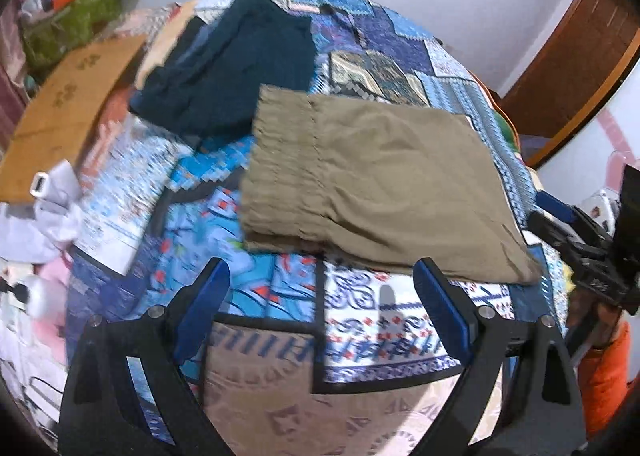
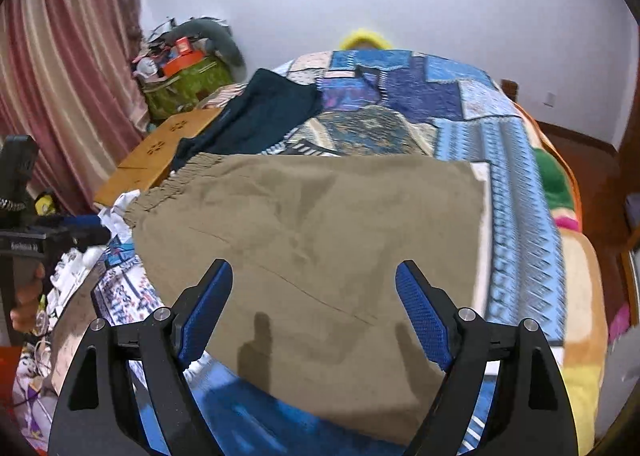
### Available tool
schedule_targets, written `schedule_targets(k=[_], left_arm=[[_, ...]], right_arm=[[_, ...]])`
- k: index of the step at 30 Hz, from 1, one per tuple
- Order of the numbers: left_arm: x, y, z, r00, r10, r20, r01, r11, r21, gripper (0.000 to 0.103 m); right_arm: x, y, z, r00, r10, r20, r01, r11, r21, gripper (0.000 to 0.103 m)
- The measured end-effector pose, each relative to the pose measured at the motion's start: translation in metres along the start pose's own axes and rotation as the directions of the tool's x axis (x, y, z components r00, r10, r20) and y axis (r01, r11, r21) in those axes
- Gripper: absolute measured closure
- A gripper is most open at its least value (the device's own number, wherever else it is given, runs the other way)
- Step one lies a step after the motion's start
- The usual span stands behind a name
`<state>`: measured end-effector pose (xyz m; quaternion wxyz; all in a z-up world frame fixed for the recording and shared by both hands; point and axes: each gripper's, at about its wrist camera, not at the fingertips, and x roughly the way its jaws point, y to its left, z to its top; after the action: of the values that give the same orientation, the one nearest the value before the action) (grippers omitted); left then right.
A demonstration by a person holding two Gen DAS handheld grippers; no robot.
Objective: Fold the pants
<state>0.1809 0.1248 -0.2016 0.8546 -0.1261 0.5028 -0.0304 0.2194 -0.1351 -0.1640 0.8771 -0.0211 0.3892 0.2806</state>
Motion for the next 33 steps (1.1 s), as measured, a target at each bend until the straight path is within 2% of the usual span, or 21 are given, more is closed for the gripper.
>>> schedule_targets(k=[5, 8, 15, 18, 20, 22, 24, 26, 27, 30, 33], left_arm=[[0.016, -0.006, -0.004, 0.994, -0.094, -0.054, 0.092, 0.995, -0.029, 0.014], [0.028, -0.002, -0.001, 0.98, -0.184, -0.079, 0.176, 0.979, -0.104, 0.014], [0.051, 0.013, 0.016, 0.951, -0.302, -0.061, 0.283, 0.935, -0.212, 0.013], [0.057, 0.022, 0.027, 0.945, -0.322, -0.05, 0.3, 0.92, -0.254, 0.013], [0.06, 0.026, 0.034, 0.95, -0.309, -0.044, 0.287, 0.921, -0.263, 0.017], [0.061, 0.029, 0.038, 0.965, -0.26, -0.042, 0.241, 0.936, -0.258, 0.031], [0.059, 0.029, 0.042, 0.981, -0.193, -0.035, 0.179, 0.956, -0.232, 0.054], [0.055, 0.028, 0.042, 0.985, -0.17, -0.021, 0.162, 0.963, -0.215, 0.062], [0.052, 0.026, 0.041, 0.988, -0.154, -0.011, 0.148, 0.969, -0.198, 0.066], [0.031, 0.014, 0.035, 0.997, -0.065, 0.033, 0.068, 0.991, -0.116, 0.069], [0.001, -0.005, 0.023, 0.991, 0.064, 0.12, -0.066, 0.998, 0.012, 0.07]], right_arm=[[0.032, 0.009, -0.007, 0.997, 0.009, -0.077, -0.01, 1.0, -0.016, 0.022], [0.042, 0.011, -0.014, 0.994, 0.009, -0.11, -0.011, 1.0, -0.018, 0.022], [0.043, 0.006, -0.016, 0.991, 0.048, -0.127, -0.048, 0.999, 0.005, 0.022], [0.045, 0.004, -0.018, 0.988, 0.071, -0.134, -0.068, 0.997, 0.027, 0.022], [0.046, 0.003, -0.019, 0.988, 0.081, -0.133, -0.077, 0.996, 0.035, 0.022], [0.045, 0.003, -0.019, 0.987, 0.084, -0.134, -0.08, 0.996, 0.038, 0.022], [0.045, 0.003, -0.019, 0.987, 0.085, -0.134, -0.081, 0.996, 0.038, 0.022], [0.044, 0.002, -0.019, 0.988, 0.086, -0.132, -0.081, 0.996, 0.039, 0.022], [0.042, 0.002, -0.019, 0.988, 0.087, -0.131, -0.082, 0.996, 0.041, 0.022], [0.037, -0.002, -0.021, 0.989, 0.081, -0.125, -0.074, 0.996, 0.059, 0.022], [0.025, -0.008, -0.027, 0.991, 0.073, -0.115, -0.066, 0.996, 0.068, 0.022]])
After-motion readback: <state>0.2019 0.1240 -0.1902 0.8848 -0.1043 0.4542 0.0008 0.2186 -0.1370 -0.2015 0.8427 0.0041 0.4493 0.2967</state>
